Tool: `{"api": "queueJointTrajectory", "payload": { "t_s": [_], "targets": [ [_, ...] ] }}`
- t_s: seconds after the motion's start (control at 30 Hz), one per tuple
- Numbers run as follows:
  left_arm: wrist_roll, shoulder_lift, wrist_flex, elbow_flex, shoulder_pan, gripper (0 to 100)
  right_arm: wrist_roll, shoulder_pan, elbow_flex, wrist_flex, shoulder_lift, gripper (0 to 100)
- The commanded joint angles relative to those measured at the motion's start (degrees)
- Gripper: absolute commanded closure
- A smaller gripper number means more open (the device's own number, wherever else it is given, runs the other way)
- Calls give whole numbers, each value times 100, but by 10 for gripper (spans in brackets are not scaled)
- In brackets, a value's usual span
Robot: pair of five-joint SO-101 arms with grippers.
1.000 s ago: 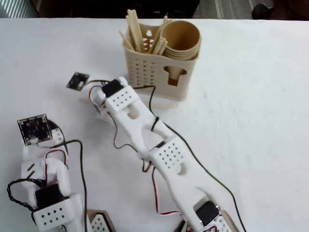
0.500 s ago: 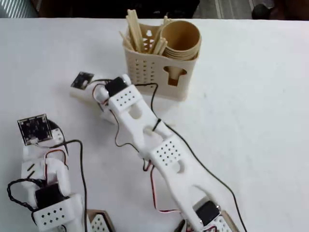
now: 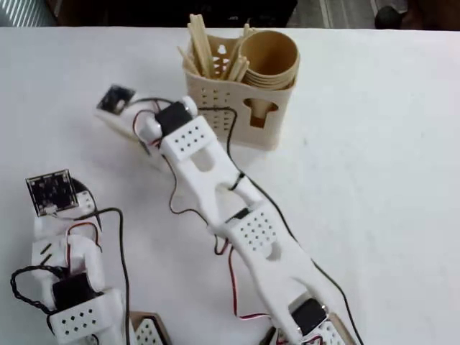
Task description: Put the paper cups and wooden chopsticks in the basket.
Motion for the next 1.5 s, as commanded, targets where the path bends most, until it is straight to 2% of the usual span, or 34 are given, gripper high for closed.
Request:
{"api": "queueJointTrajectory", "payload": {
  "t_s": [0.0, 0.33, 0.7, 0.97, 1.2, 1.37, 1.47],
  "targets": [
    [35, -75, -26, -193, -13, 935, -290, -57, -53, 40, -884, 981],
    [35, -75, -26, -193, -13, 935, -1284, -84, -123, -119, -2571, 981],
    [35, -75, -26, -193, -13, 935, -1459, -31, -123, -1191, -4057, 981],
    [35, -75, -26, -185, -13, 935, -1468, 435, -123, -1982, -4189, 981],
    [35, -75, -26, -185, -13, 935, -1952, 989, -53, -3266, -4163, 981],
    [35, -75, -26, -185, -13, 935, -1969, 1349, -62, -4251, -3697, 981],
    [35, -75, -26, -185, -13, 935, -1978, 1525, -70, -4497, -3284, 981]
  ]
}}
